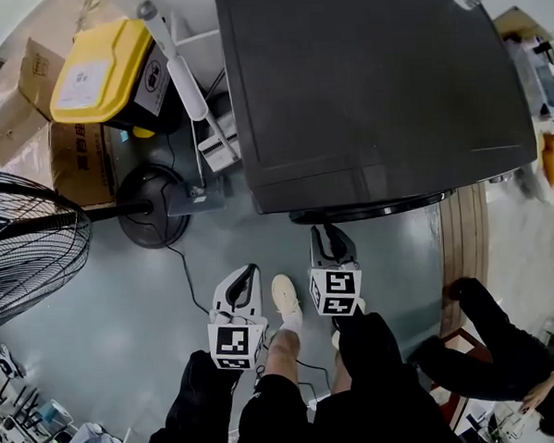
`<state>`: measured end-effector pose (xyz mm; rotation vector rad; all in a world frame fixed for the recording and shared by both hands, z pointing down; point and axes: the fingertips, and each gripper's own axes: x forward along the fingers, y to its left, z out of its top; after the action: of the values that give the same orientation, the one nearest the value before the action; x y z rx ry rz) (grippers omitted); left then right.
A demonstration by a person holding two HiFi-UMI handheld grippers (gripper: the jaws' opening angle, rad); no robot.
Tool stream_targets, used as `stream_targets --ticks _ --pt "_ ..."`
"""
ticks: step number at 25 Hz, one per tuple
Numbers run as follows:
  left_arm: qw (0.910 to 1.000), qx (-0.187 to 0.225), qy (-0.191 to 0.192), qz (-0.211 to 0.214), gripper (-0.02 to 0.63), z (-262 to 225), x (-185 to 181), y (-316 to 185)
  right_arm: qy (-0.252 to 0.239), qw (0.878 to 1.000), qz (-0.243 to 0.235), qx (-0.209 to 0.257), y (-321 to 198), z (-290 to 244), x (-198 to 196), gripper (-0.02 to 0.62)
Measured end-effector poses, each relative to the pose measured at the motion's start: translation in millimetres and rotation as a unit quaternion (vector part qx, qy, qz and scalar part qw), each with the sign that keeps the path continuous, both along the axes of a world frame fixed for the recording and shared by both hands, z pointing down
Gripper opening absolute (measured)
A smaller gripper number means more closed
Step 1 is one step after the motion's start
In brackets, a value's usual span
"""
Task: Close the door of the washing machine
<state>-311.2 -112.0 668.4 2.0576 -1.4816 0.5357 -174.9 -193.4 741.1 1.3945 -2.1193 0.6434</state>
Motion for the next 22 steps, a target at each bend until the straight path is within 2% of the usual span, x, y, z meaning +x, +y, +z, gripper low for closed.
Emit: stream_targets --ticks 12,16,22 --pt "1.0000 0.007 0.001 0.002 0.026 -6.6 1.4 -5.8 -0.001 1.000 -0.009 -0.001 -0.5 -2.7 -1.1 0.104" --pt "0.9999 0.016 -0.002 0.003 0.026 -23.3 3.3 -8.7 -0.003 1.000 -0.026 0.014 1.6 -25.9 0.1 0.101" --pt "0.9989 0.045 -0.006 0.008 0.026 -76.4 11.7 -23.2 -0.006 0.998 -0.041 0.049 -1.3 -83.5 7.4 0.101"
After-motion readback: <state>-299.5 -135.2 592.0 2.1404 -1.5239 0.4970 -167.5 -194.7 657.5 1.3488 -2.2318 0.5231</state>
